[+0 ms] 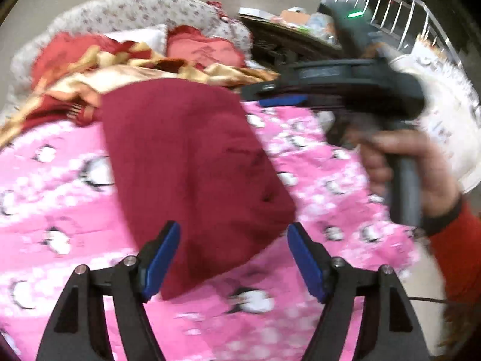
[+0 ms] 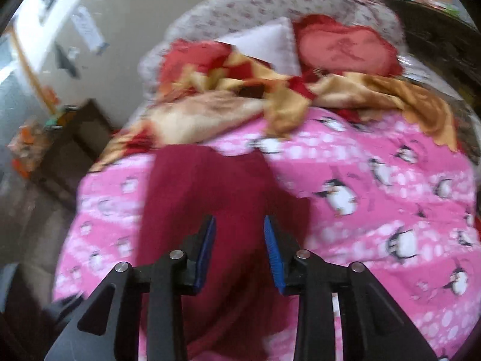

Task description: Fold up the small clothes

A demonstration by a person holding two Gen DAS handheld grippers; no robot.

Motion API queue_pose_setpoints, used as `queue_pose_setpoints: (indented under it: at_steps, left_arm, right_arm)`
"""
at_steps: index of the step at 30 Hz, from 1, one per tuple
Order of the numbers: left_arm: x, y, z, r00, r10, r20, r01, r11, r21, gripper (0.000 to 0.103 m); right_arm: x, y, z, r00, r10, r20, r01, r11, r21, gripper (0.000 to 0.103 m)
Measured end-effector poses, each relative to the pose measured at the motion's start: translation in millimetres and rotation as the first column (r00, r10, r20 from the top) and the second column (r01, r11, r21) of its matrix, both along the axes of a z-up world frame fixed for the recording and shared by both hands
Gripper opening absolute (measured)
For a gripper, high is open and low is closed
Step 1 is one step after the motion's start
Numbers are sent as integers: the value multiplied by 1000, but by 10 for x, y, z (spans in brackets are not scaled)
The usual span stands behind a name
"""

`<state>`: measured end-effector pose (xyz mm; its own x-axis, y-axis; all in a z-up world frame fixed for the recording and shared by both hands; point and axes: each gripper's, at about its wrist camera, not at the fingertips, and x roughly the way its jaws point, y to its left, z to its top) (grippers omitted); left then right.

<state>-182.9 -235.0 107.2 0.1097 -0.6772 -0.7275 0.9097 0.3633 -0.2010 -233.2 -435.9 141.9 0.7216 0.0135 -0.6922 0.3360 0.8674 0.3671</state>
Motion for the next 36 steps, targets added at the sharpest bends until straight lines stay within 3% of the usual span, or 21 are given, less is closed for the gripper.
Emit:
queue_pose_setpoints:
  at_steps: [3, 5, 7, 8, 10, 12, 15, 21, 29, 30, 31, 34, 36]
  left_arm:
    - [169, 5, -114, 998, 70, -5, -70, 997, 37, 77]
    - [232, 43, -210, 993, 117, -15, -116, 992, 57, 77]
    - [274, 38, -306, 990, 135, -28, -133, 988, 76, 77]
    - [286, 30, -350, 990, 137, -35, -134, 988, 82, 77]
    - [285, 2, -423, 990, 133, -44, -128, 987, 94, 77]
    - [245, -42, -480, 991, 127, -39, -122, 987, 108, 77]
    - [190, -66, -494, 992, 128, -18, -125, 984, 123, 77]
    - [129, -47, -301, 991, 131, 10, -131, 989, 61, 77]
    - [-46, -275, -243, 997, 82, -13, -82, 996, 37, 77]
    - [-79, -318, -253, 998, 70, -12, -69, 997, 42, 77]
    - [-113, -362, -277, 998, 53, -13, -53, 997, 49, 77]
    - [-153, -444, -359, 999, 28, -26, -26, 998, 58, 77]
    - [-149, -510, -436, 999, 21, -36, -19, 997, 70, 77]
  right_arm:
    - [15, 252, 15, 997, 80, -3, -80, 997, -17, 51]
    - [36, 562, -80, 984, 172, -57, -176, 982, -74, 51]
    - [0, 694, -261, 973, 154, -171, -188, 961, -205, 49]
    - [-26, 692, -353, 969, 129, -213, -181, 952, -245, 42]
    - [-142, 530, -594, 963, 70, -259, -131, 966, -223, 41]
    - [-291, 347, -723, 977, 49, -206, -71, 993, -99, 41]
    - [-417, 236, -678, 988, 24, -153, -25, 1000, -5, 41]
    - [-533, 80, -365, 997, -74, 6, 74, 994, 80, 46]
    - [-29, -203, -461, 991, -129, -35, 132, 984, 120, 46]
    - [62, -227, -484, 992, -122, -42, 126, 987, 102, 43]
    - [84, -225, -457, 992, -119, -39, 122, 990, 70, 29]
    - [125, -179, -345, 993, -114, -32, 112, 993, -44, 26]
    - [214, -169, -390, 990, -118, -72, 108, 986, -126, 26]
